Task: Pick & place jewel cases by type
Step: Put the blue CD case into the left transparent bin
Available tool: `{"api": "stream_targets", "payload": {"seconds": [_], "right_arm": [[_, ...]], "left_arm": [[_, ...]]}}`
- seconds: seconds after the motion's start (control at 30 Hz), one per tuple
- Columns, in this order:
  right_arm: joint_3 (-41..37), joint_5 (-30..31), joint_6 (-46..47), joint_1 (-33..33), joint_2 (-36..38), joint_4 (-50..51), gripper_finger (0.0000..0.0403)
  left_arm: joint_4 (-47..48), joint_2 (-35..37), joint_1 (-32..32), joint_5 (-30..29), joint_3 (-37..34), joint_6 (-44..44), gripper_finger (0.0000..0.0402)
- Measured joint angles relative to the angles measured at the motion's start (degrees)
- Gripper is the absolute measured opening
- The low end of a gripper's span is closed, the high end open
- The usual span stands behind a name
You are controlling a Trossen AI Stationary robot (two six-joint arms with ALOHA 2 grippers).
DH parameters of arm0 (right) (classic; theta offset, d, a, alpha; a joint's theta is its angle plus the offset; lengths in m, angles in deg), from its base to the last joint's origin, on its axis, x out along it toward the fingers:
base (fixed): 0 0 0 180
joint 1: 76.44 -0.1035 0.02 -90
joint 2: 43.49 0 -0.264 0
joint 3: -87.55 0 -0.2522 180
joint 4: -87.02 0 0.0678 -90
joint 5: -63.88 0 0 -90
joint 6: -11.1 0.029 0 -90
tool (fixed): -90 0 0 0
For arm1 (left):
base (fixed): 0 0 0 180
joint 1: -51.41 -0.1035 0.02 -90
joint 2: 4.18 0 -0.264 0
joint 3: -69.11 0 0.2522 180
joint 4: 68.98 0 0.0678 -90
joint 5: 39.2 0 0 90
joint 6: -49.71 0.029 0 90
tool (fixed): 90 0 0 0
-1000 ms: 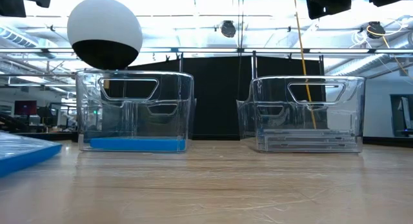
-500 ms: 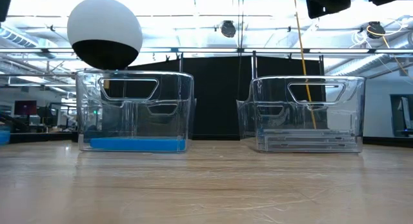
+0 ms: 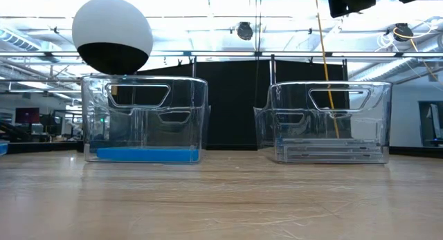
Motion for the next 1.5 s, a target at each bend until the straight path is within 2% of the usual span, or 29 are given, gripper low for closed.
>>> {"api": "stream_targets", "payload": {"seconds": [0.13,0.3,0.43,0.53,0.73,0.83,0.97,1.17,1.27,1.37,1.5], "right_arm": [[0.0,0.0,-0.17,-0.02,0.0,-0.01,0.0164],[0.0,0.0,-0.17,-0.02,0.0,0.0,0.0164],[0.0,0.0,-0.17,-0.02,0.0,0.0,0.0164],[0.0,0.0,-0.17,-0.02,0.0,0.0,0.0164],[0.0,-0.02,-0.17,-0.04,0.0,0.71,0.0164],[0.0,-0.02,-0.17,-0.04,0.0,1.28,0.0164],[0.0,-0.02,-0.2,-0.02,0.0,1.33,0.0164],[0.0,0.0,-1.03,-0.02,0.0,1.36,0.0164],[0.0,0.03,-1.05,-0.02,0.0,1.36,0.0164],[0.0,0.03,-1.05,-0.02,0.0,1.33,0.0164],[0.0,0.04,-1.04,-0.02,0.0,1.36,0.0164]], "left_arm": [[0.09,0.01,0.46,-5.01,2.35,-0.01,0.001],[0.2,0.1,0.6,-2.77,2.65,-0.44,0.0046],[0.22,0.1,0.61,-0.51,2.65,-4.23,0.0065],[0.25,0.1,0.22,1.8,2.65,-5.53,0.0067],[0.28,0.1,0.34,-5.63,2.32,-4.41,0.0049],[0.27,0.43,0.57,-4.71,2.32,-3.19,0.0052],[0.24,0.47,0.52,-1.24,2.32,-3.22,0.0092],[0.26,0.47,0.64,-1.58,2.32,-3.2,0.0189],[0.24,0.47,0.65,-1.61,2.32,-3.12,0.0225],[0.21,0.48,0.78,-1.06,2.18,-2.21,0.0245],[0.26,0.58,0.78,0.32,-0.7,-1.75,0.0248]]}}
